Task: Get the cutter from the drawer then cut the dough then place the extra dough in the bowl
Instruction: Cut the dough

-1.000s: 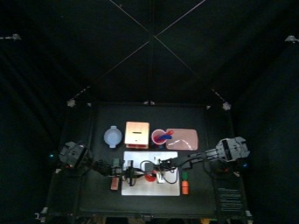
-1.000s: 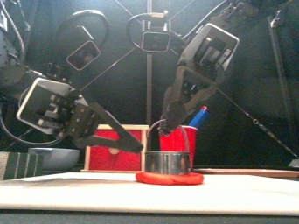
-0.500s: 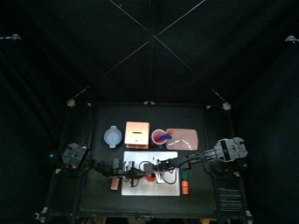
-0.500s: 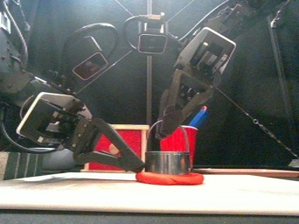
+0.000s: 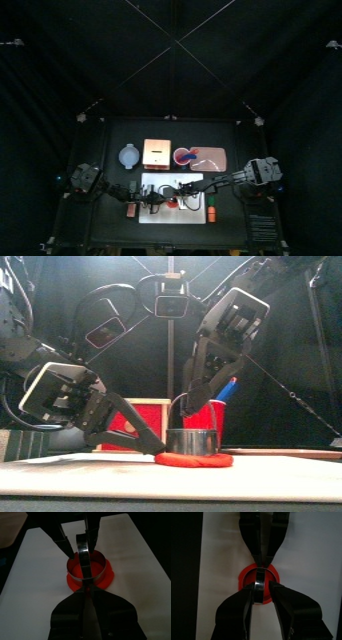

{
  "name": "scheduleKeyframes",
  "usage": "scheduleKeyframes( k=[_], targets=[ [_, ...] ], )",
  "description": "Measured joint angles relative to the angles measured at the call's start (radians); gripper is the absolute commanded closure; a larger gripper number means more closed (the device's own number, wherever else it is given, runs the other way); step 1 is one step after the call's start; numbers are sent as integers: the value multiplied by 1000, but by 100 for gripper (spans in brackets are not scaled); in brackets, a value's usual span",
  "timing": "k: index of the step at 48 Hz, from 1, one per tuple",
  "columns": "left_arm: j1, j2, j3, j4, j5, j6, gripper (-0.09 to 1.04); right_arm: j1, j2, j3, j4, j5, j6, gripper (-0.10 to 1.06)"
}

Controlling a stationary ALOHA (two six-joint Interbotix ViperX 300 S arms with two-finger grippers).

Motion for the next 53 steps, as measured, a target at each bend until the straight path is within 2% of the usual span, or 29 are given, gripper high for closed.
scheduleKeyframes(
  k=[14, 27, 31, 42, 53],
  targets=[
    [0, 0, 0, 0, 0, 0, 35, 0, 0, -2, -2, 3, 0, 30],
    [2, 0, 0, 0, 0, 0, 35, 2, 0, -2, -3, 5, 0, 54],
    [0, 0, 0, 0, 2, 0, 35, 2, -2, -2, -6, 3, 2, 58],
    [2, 0, 0, 0, 3, 0, 35, 3, -8, -15, -20, 17, 0, 58],
    [2, 0, 0, 0, 18, 0, 35, 3, -97, -20, -44, 43, 0, 59]
  ],
)
